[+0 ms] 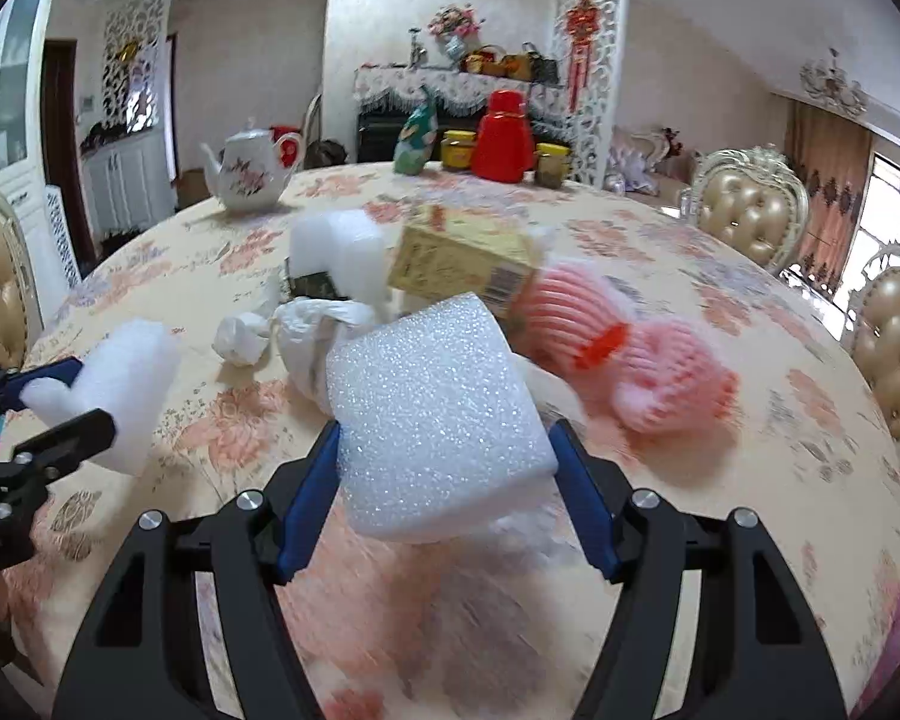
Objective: Collect trash
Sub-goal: 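Carry both held foam blocks over to the pink trash bin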
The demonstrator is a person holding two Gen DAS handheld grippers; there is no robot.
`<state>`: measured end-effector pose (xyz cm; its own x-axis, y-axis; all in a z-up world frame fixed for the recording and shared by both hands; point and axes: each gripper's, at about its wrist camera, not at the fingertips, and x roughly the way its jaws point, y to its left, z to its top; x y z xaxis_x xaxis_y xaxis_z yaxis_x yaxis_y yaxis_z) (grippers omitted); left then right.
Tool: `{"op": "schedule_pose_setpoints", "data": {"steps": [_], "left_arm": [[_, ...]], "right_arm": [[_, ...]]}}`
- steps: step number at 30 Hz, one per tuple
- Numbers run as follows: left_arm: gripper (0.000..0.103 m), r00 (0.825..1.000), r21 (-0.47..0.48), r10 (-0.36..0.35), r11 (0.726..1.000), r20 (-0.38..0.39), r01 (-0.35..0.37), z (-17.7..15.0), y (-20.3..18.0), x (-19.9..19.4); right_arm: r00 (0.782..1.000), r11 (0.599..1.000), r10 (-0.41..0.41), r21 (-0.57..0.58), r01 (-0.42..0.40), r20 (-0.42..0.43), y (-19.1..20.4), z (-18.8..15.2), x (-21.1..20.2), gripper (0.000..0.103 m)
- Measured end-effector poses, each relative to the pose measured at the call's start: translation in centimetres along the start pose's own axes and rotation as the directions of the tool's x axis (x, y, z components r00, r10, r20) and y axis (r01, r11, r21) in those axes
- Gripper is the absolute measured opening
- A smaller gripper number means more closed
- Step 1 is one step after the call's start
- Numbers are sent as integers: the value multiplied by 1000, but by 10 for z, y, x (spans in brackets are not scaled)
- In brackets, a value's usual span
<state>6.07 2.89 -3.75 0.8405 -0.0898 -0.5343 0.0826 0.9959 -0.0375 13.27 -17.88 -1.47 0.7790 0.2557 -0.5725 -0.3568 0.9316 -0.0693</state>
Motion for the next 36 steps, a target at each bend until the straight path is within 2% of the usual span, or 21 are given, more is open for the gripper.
{"op": "schedule_pose_setpoints", "data": {"steps": [11, 15, 20, 25, 29, 31, 36], "left_arm": [[57, 990, 135, -139, 982, 25, 134, 16, -99, 10], [57, 977, 172, -213, 963, 25, 206, 21, -141, 15], [57, 956, 210, -294, 935, 17, 284, 24, -189, 24], [57, 918, 267, -397, 886, 8, 380, 29, -249, 34], [57, 884, 311, -468, 841, 7, 442, 34, -291, 38], [57, 862, 324, -507, 815, -2, 480, 36, -312, 43], [57, 806, 356, -592, 749, -22, 559, 42, -369, 52]], "right_arm": [[989, 984, -106, 152, 90, 103, -92, -47, -84, 67], [982, 972, -149, 201, 124, 117, -122, -63, -107, 67], [962, 940, -244, 273, 204, 121, -165, -89, -136, 67], [931, 886, -352, 356, 296, 102, -212, -114, -163, 67], [887, 822, -456, 416, 388, 73, -254, -135, -187, 67], [862, 785, -505, 442, 434, 51, -275, -147, -197, 67], [817, 709, -577, 495, 502, -2, -318, -175, -218, 67]]}}
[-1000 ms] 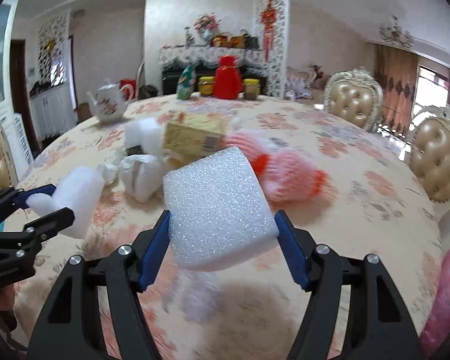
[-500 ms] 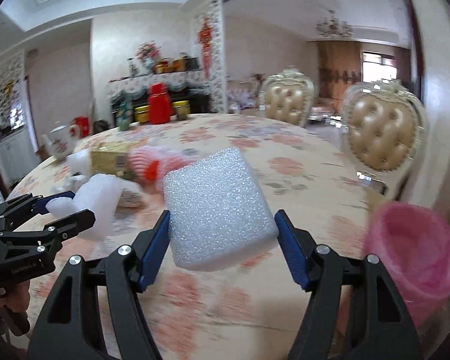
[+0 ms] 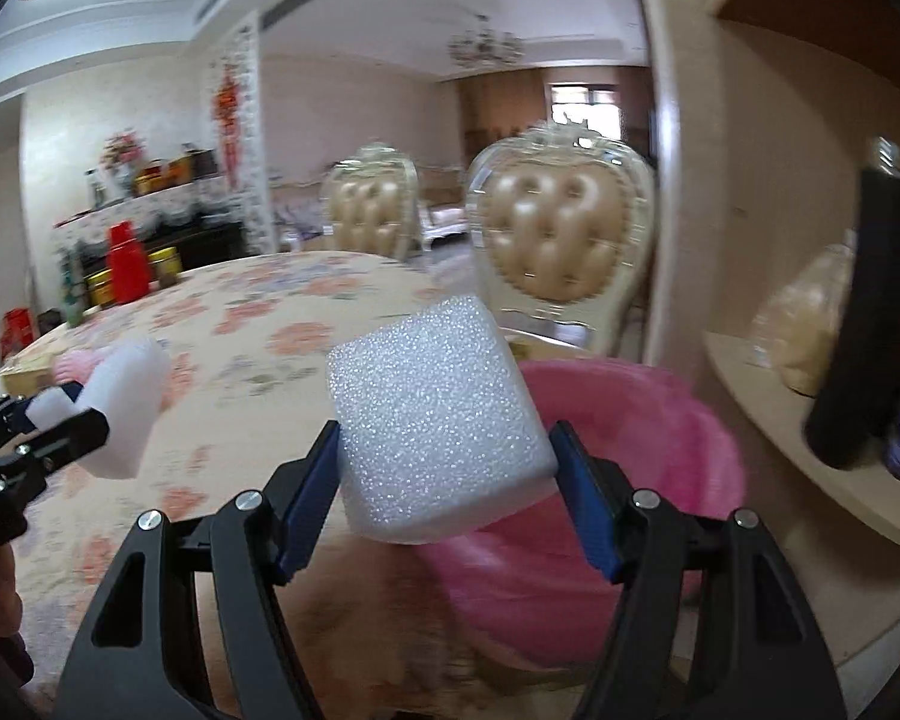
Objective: Collect trash
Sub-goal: 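Carry both held foam blocks over to the pink trash bin, then open the left tool over the bin while the right tool opens too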
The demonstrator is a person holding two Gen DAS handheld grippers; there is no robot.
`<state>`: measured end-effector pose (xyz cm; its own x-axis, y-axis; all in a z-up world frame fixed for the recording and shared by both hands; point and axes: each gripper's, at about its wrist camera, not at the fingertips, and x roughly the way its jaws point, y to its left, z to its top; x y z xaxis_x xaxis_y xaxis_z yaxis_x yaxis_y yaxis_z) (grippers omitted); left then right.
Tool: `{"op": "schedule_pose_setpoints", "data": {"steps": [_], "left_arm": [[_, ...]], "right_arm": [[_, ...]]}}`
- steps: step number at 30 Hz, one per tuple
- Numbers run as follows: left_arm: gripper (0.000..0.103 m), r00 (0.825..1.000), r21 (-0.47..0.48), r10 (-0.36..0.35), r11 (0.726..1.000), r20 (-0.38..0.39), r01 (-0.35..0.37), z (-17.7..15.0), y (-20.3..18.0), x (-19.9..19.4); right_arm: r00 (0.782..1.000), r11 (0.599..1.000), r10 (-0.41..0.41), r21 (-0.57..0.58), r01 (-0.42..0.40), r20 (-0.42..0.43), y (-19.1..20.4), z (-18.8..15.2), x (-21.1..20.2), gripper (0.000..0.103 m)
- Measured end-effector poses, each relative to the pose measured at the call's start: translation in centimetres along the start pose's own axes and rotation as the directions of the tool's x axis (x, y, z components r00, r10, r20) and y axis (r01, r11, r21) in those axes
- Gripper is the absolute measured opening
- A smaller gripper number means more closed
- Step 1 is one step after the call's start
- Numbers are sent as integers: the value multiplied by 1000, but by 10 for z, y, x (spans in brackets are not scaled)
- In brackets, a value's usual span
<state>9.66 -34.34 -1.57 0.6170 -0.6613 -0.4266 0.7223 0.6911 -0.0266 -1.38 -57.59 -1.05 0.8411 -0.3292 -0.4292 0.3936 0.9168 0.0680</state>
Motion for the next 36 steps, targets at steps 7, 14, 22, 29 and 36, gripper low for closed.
{"op": "schedule_pose_setpoints", "data": {"steps": [7, 14, 22, 29, 36], "left_arm": [[57, 994, 84, -107, 991, 9, 106, 29, -49, 48], [57, 986, 91, -164, 982, -1, 163, 47, -68, 81], [59, 970, 106, -238, 965, -43, 241, 56, -95, 127], [76, 954, 85, -281, 953, -99, 290, 50, -107, 155], [86, 966, 63, -244, 966, -88, 250, 42, -96, 143]], "right_arm": [[997, 995, -65, 70, 67, -37, -57, -7, 24, 68], [995, 991, -84, 96, 90, -61, -85, -6, 54, 68], [996, 986, -49, 157, 61, -79, -115, -13, 67, 80], [994, 969, -95, 221, 106, -59, -136, -19, 48, 81], [994, 966, -104, 233, 108, -32, -131, -15, 28, 81]]}}
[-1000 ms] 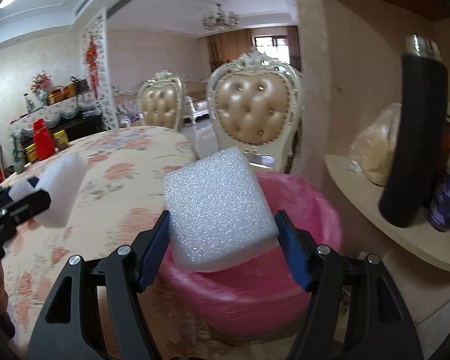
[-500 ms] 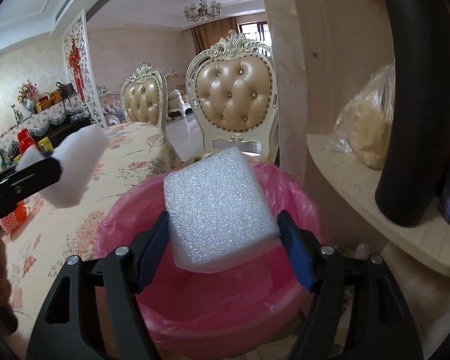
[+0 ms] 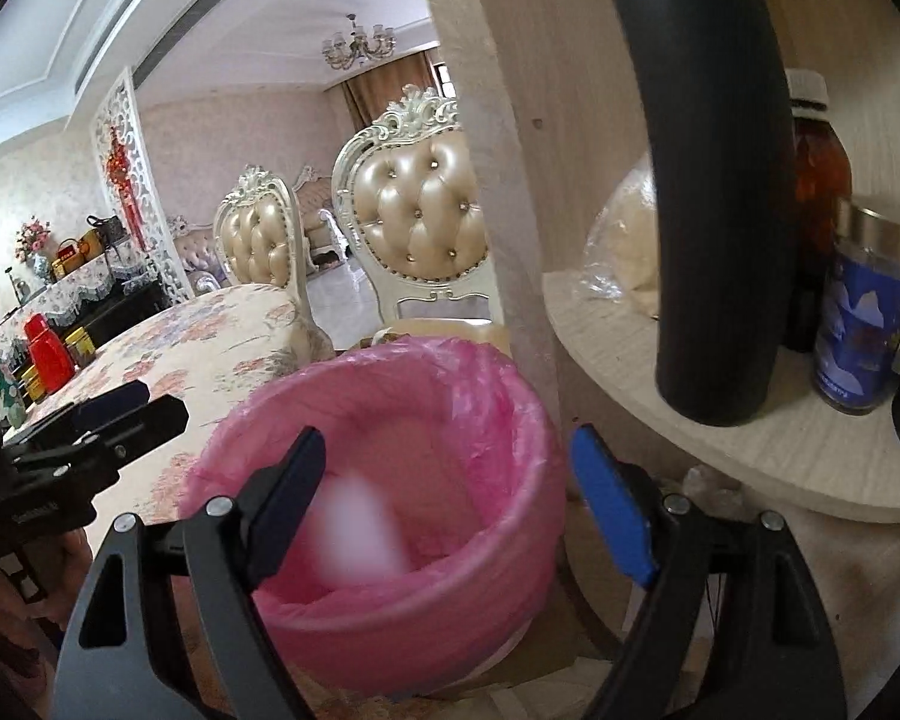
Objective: Collect trash
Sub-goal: 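Open the left tool over the bin while the right tool opens too, then move both open tools back over the table items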
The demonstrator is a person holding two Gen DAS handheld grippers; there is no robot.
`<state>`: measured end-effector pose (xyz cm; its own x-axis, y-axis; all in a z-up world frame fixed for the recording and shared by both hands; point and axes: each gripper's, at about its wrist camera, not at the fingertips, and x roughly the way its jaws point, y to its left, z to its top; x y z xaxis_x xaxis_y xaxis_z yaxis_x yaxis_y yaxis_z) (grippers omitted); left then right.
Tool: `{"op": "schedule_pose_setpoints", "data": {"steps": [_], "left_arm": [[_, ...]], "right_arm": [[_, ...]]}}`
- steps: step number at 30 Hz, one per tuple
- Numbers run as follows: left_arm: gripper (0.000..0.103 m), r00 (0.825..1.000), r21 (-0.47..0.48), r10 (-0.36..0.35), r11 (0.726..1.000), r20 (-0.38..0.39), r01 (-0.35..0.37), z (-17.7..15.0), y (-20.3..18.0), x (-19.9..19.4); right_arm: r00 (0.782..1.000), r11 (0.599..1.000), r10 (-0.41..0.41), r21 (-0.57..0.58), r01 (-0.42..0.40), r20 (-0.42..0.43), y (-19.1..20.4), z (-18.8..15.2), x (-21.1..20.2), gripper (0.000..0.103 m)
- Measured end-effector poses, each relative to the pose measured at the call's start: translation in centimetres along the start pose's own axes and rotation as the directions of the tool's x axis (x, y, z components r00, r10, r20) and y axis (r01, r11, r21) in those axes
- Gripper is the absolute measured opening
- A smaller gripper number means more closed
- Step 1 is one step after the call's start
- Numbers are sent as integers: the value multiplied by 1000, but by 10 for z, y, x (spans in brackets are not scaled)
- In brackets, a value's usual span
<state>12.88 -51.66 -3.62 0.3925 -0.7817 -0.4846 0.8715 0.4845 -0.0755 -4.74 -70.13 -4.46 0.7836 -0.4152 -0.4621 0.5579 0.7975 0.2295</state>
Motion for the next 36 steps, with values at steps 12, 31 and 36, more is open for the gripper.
{"op": "schedule_pose_setpoints", "data": {"steps": [12, 31, 36], "left_arm": [[93, 956, -196, 292, 936, -29, -292, -64, 92, -127], [93, 641, -344, 740, 559, -204, -754, -190, 251, -373], [93, 558, -403, 776, 429, -293, -808, -212, 299, -415]], "right_arm": [[978, 969, 199, -135, -205, -59, 125, -20, -9, 84], [800, 724, 473, -355, -592, -369, 418, -113, -19, 90], [768, 665, 476, -397, -633, -427, 472, -126, -19, 90]]}}
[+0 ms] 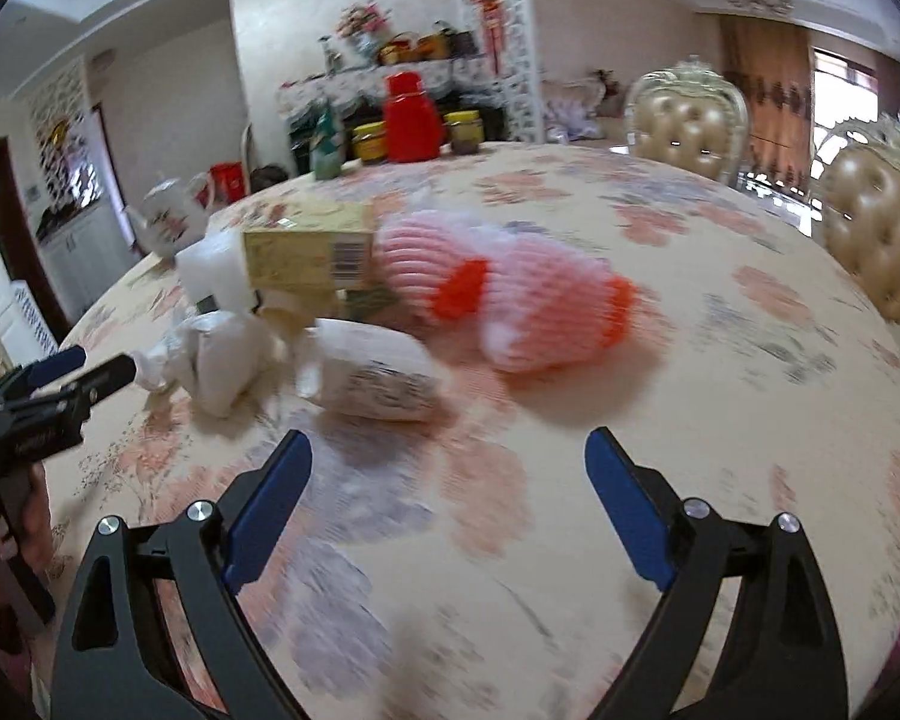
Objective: Collect trash
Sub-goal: 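Move both open tools back over the table items, then grasp the white tissue bundle with the left tool while the right tool grasps the printed paper bag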
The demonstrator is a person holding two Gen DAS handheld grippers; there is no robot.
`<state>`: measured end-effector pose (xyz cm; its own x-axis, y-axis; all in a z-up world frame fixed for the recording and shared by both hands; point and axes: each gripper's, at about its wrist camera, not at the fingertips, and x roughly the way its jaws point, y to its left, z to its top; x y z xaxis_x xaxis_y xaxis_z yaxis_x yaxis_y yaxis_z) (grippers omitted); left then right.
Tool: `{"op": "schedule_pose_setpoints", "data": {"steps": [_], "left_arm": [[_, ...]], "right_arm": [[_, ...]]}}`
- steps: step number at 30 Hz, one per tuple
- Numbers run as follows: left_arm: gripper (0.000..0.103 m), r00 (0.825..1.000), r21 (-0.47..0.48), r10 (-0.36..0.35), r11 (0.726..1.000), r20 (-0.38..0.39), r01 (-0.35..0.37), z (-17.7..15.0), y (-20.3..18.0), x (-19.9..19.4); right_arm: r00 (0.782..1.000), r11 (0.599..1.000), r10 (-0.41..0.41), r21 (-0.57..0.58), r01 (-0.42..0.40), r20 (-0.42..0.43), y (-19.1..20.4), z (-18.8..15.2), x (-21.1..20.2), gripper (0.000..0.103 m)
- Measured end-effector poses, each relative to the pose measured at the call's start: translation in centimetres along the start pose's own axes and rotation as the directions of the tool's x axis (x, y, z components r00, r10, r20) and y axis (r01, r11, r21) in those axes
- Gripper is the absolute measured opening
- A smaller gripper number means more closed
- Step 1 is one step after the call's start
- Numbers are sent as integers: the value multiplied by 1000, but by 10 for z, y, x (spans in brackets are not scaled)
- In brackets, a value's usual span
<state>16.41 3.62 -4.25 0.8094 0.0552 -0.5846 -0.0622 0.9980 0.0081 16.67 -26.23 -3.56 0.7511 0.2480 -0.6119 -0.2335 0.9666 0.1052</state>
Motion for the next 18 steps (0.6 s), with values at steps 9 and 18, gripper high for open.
{"op": "schedule_pose_setpoints", "data": {"steps": [9, 18], "left_arm": [[93, 992, -28, 23, 999, -122, -27, 9, 18, 33], [82, 977, -89, -2, 996, -214, -17, 11, 26, 65]], "right_arm": [[993, 999, 34, 25, -32, -113, 26, 28, 60, 92], [983, 1000, 23, 20, -20, -184, 33, 44, 100, 92]]}}
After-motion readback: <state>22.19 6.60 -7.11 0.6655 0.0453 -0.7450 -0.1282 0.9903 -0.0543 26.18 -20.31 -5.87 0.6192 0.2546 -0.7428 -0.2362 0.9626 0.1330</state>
